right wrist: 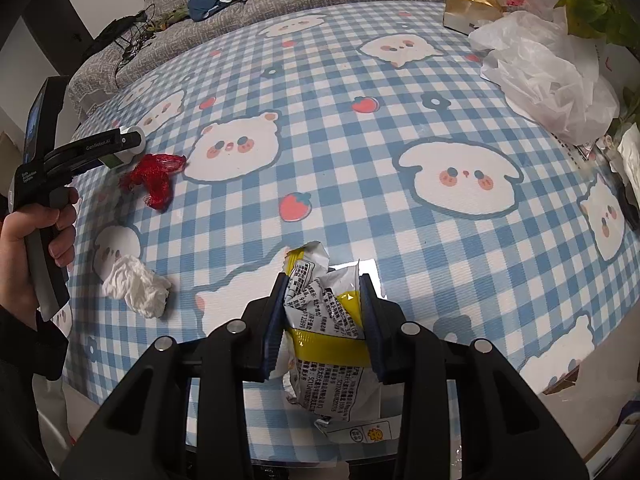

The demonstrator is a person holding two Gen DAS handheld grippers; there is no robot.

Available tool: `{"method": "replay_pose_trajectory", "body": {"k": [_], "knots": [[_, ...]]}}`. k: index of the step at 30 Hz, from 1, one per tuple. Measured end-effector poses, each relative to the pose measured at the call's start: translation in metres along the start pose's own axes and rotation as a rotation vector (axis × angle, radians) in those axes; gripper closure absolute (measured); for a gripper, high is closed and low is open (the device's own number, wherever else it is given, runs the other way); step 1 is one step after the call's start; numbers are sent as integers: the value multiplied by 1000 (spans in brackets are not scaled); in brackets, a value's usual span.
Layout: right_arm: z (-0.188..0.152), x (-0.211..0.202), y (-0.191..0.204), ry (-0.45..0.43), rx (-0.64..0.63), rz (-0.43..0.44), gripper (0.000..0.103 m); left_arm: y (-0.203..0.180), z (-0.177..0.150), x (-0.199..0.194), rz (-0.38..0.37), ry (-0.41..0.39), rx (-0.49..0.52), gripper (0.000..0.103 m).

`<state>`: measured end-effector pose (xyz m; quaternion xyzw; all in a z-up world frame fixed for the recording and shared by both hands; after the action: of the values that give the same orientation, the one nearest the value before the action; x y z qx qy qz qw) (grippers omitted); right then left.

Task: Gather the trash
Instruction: 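Grasp the yellow snack wrapper with the right tool while the left tool grasps the white pill bottle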

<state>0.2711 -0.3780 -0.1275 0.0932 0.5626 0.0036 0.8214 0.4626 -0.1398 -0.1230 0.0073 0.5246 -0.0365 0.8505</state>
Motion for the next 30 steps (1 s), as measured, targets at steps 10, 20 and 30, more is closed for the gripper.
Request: {"method": "replay_pose_trajectory", "body": {"k": [10, 20, 30], "knots": [[2, -5, 7, -14, -9, 8, 70, 1, -10, -11, 37, -37, 16, 37], [5, -15, 27, -61, -59, 4, 70, 10, -47, -58, 16, -67, -1, 37], [-12, -41, 56, -134, -114, 44, 69, 26, -106, -110, 11, -104, -28, 37]]}}
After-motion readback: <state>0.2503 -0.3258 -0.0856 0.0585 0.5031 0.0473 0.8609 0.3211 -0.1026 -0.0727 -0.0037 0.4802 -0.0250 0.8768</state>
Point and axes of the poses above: each gripper's, at about its wrist camera, not at the fingertips, and x roughly the way its jaws point, y to its left, z to its top, the point moved 9 cm from there along x, roughly the way its jaws point, and after that the axes turned 3 degrees about y, right-handed, at the moved point
